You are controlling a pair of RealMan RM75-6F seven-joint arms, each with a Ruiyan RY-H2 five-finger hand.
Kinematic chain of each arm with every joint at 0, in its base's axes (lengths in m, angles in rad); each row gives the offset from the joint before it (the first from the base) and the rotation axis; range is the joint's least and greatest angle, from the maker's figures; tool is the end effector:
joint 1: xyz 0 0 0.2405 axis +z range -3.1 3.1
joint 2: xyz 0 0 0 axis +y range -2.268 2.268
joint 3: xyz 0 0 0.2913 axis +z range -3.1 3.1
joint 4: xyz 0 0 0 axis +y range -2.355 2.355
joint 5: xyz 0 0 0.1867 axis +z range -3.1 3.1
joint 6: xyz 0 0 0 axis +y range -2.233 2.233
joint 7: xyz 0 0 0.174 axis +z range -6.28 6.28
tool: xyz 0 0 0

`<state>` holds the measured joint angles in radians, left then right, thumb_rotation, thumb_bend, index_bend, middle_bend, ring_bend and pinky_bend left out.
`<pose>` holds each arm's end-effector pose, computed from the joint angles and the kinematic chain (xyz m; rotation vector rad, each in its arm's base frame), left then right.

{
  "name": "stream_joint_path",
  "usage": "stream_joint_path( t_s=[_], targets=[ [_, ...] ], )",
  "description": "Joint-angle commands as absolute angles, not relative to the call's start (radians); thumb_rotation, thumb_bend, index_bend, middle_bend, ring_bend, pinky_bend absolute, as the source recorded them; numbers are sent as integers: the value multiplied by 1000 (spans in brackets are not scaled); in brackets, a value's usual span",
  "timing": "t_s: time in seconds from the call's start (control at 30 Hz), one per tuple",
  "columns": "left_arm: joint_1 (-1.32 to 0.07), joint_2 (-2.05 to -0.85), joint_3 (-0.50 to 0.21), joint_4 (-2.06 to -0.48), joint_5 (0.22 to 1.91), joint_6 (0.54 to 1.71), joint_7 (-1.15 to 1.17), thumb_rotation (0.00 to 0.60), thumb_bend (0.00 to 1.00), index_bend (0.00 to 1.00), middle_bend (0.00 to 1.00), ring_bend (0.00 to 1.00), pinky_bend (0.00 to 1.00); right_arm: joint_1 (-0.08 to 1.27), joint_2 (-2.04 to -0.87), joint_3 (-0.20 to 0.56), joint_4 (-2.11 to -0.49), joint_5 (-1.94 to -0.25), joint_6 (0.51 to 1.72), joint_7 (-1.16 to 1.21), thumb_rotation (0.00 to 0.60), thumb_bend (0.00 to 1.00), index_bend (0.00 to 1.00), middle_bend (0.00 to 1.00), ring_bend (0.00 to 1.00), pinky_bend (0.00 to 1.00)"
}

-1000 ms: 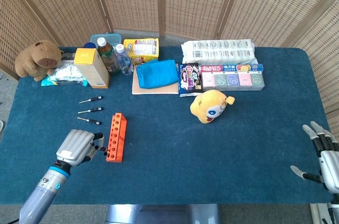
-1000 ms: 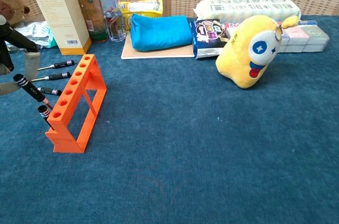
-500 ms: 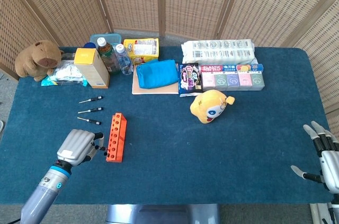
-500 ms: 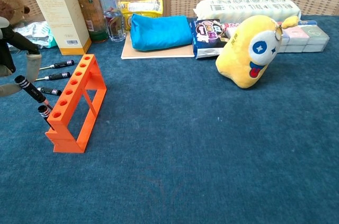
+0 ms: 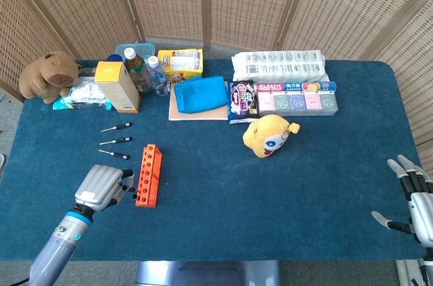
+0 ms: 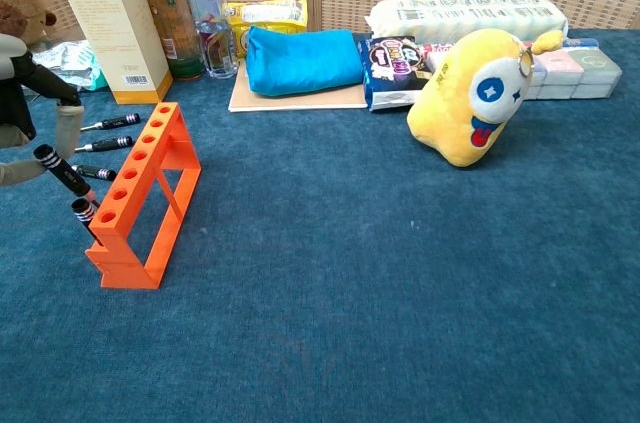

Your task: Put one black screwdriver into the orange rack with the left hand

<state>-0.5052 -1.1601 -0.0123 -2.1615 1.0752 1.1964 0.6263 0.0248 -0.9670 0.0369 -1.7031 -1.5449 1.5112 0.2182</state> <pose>-0.1897 0.2713 0.0983 -1.8247 -1.0422 -0.7568 -0.3250 -0.1889 0.2378 1.3242 -1.0307 1.0137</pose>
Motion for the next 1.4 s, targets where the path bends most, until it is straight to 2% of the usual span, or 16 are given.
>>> stream_joint_path(
  t_s=[0.03, 0.27, 0.7, 0.73, 0.8, 0.83, 0.87, 0.93, 0.97, 1.03, 1.17, 1.3, 1.4],
  targets=[
    [-510, -1163, -11, -2163, 1068, 1196, 638, 600, 370, 491, 1000, 973, 954, 25, -967, 37, -1703, -1545, 1511, 219, 600, 106, 57, 13, 0, 0],
    [-520, -1177, -15, -2163, 1051, 1203, 657, 600, 369, 349, 1000, 973, 954, 24, -963, 37, -1704, -1545, 1513, 225, 600, 106, 57, 13, 0, 0],
    [-487, -1135, -8, -2169, 1142, 1249, 586, 600, 363, 257, 999, 954, 941, 25, -963, 37, -1703, -1545, 1511, 226, 600, 105, 57, 16, 0, 0],
    [-475, -1122, -2, -2165, 1167, 1261, 570, 600, 351, 217, 973, 906, 915, 25, -963, 37, -1703, -1544, 1510, 226, 600, 105, 57, 16, 0, 0],
    [-458, -1102, 10, -2155, 1205, 1273, 546, 600, 314, 132, 814, 729, 812, 26, -964, 38, -1704, -1544, 1510, 223, 600, 105, 57, 16, 0, 0],
    [-448, -1090, 17, -2149, 1224, 1282, 534, 600, 288, 73, 638, 565, 708, 26, -965, 38, -1704, -1544, 1510, 222, 600, 105, 57, 16, 0, 0],
    [-436, -1079, 24, -2140, 1246, 1293, 523, 600, 272, 43, 501, 445, 634, 26, -965, 38, -1704, -1544, 1510, 220, 600, 105, 57, 16, 0, 0],
    [-399, -1058, 39, -2098, 1302, 1347, 509, 600, 229, 0, 144, 143, 448, 25, -968, 37, -1704, -1548, 1513, 216, 600, 105, 57, 16, 0, 0],
    [-380, -1054, 49, -2078, 1336, 1372, 495, 600, 211, 0, 49, 61, 390, 24, -970, 37, -1704, -1550, 1516, 214, 600, 105, 57, 16, 0, 0],
    [-326, -1045, 68, -2022, 1393, 1444, 451, 600, 186, 0, 0, 6, 316, 23, -975, 38, -1701, -1557, 1526, 210, 600, 105, 57, 15, 0, 0],
    [-238, -1057, 73, -1895, 1469, 1583, 385, 600, 172, 0, 0, 0, 189, 21, -987, 41, -1695, -1566, 1540, 203, 600, 106, 57, 8, 0, 0],
    [-137, -1121, 60, -1730, 1478, 1735, 335, 600, 171, 0, 0, 0, 163, 20, -1000, 45, -1686, -1575, 1556, 182, 600, 103, 57, 5, 0, 0],
    [-73, -1153, 69, -1664, 1411, 1738, 258, 600, 172, 0, 0, 0, 137, 16, -1011, 49, -1676, -1579, 1573, 162, 600, 98, 57, 5, 0, 0]
  ],
)
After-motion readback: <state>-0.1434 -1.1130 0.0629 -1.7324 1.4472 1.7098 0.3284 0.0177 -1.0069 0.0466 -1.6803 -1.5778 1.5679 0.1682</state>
